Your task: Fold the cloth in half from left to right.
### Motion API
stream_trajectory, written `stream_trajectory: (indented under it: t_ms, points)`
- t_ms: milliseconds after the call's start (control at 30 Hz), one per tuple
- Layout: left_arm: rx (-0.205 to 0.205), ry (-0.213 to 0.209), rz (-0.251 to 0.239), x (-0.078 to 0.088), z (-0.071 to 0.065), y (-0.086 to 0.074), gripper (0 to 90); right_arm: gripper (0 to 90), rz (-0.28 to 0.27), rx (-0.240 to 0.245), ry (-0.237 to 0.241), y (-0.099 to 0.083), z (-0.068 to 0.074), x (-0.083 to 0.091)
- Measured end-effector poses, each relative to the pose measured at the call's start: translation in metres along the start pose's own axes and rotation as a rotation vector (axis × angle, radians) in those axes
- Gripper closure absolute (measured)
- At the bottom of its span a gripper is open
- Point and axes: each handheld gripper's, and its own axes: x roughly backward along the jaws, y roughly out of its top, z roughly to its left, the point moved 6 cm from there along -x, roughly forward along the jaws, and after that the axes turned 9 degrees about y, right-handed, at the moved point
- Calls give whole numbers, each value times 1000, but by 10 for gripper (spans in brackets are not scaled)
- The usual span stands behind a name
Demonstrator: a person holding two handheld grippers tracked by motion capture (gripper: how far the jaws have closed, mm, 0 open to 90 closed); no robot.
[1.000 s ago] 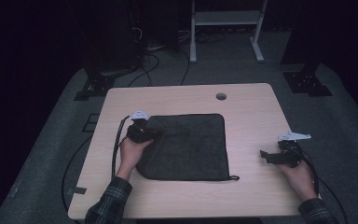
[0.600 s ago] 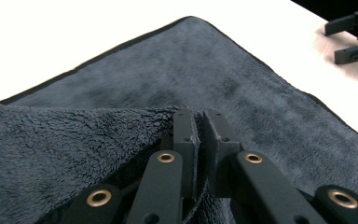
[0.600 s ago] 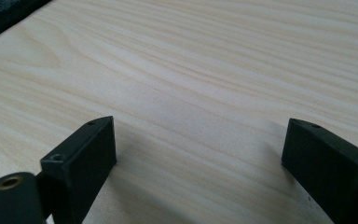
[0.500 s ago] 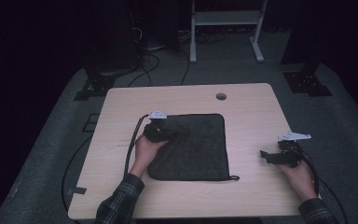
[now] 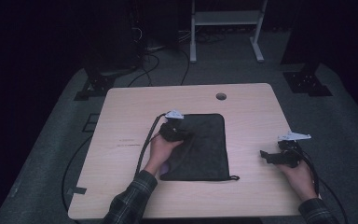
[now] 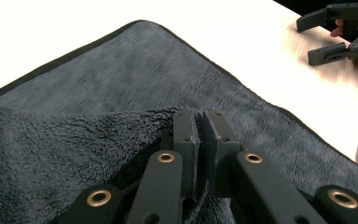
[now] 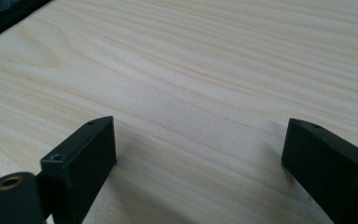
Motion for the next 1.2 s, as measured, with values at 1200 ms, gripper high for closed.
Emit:
stream_trajectory:
  t_ms: [1200]
  points:
    - [-6,-121,47,-81,-48,27,784,90,-1,2,1,0,0,0]
